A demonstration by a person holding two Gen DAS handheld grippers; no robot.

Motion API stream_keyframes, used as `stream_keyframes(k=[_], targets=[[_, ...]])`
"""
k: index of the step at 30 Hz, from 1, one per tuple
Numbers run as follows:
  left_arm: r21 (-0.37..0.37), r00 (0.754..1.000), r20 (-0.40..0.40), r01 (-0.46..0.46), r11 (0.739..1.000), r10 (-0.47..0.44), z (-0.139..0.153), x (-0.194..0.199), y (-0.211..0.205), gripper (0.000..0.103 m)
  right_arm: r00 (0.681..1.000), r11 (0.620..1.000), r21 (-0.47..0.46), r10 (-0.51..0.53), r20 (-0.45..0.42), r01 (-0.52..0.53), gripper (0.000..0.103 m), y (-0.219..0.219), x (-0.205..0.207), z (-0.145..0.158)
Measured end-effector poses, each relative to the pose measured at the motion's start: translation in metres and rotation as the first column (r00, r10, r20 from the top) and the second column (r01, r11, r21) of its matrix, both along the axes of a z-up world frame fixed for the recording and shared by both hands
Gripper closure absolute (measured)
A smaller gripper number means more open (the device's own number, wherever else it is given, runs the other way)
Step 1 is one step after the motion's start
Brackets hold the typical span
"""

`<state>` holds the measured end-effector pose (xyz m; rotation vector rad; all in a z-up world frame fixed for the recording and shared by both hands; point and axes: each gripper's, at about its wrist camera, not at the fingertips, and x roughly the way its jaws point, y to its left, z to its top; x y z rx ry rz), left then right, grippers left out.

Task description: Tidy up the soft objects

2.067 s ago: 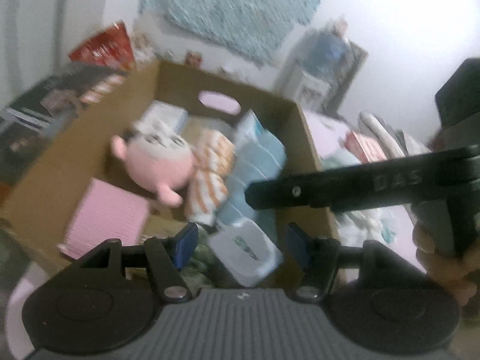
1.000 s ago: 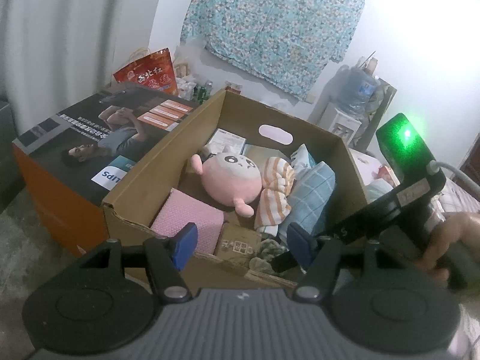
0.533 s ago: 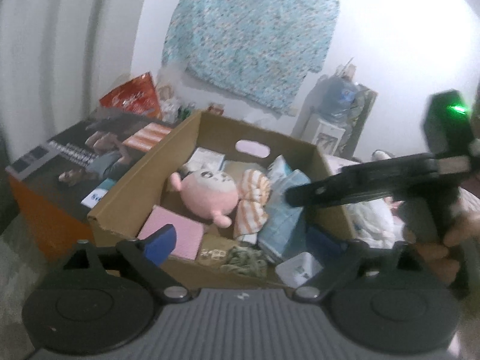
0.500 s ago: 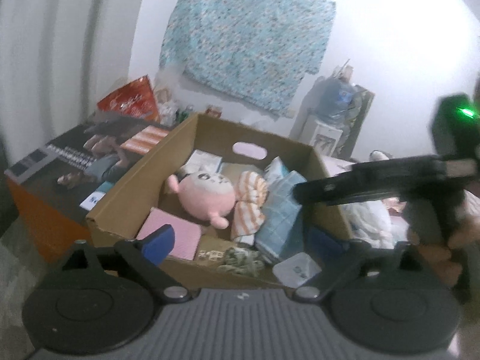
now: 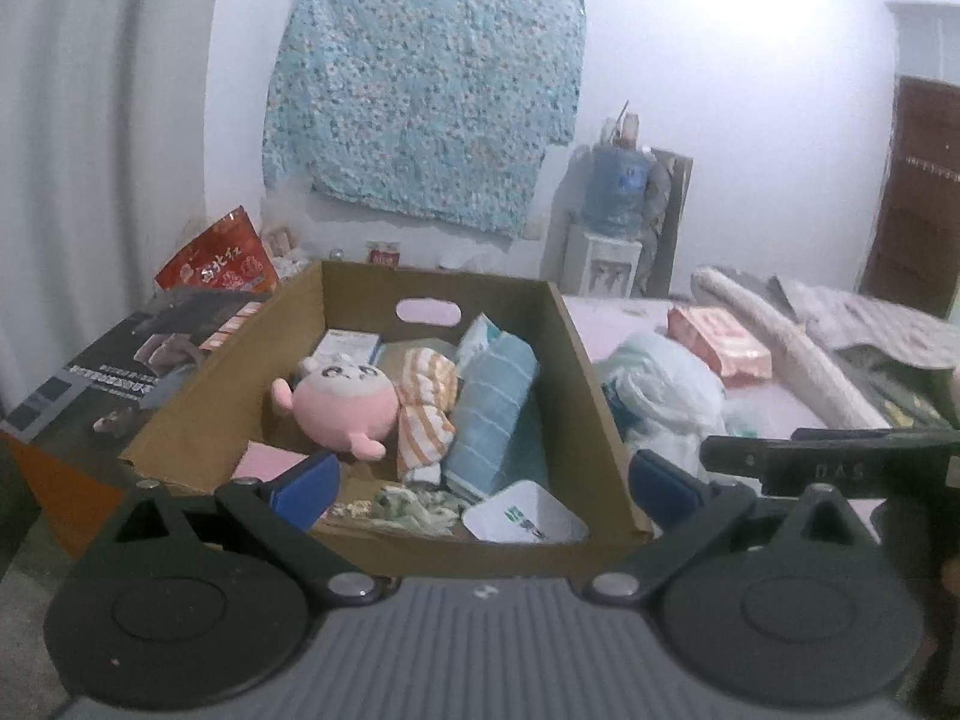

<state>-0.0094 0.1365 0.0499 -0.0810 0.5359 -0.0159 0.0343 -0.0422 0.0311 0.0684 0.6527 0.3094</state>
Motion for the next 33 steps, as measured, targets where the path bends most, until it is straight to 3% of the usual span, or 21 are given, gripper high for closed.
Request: stream_keyframes(k=[7,15,19,27,33], targets=[[0.054,1.0,-0.021,-0.017,0.998,0.018,-0.003,0.001,-0.019,0.0,0.997,0.997,-0.058,-0.052,0.051,0.054,0.001,-0.006,-0.011,0.0],[0.008,0.998,-0.047,-0.034,0.999,0.034,-0.003,0.004,-0.023,0.0,0.988,0.99,-0.101,-0.081,0.132,0.095,0.001,-0.009,-0.028,0.009],[0.04,0.996,-0.047,-0.08,0.996,0.082,-0.003,0.006,-0.028,0.0,0.979,0.982,-0.146,-0.093,0.184,0.121,0.001,-0.008,-0.035,0.011],[0.045,0.991,-0.062,-0.117,0.992,0.119,-0.002,0.012,-0.026,0.0,0.977,0.982,-0.128,-0.112,0.18,0.136,0.001,-0.011,-0.041,0.015],[0.039,0.99,-0.07,-0.116,0.992,0.119,-0.004,0.015,-0.024,0.0,0.984,0.988,-0.075,-0.125,0.131,0.135,0.001,-0.018,-0.042,0.015]])
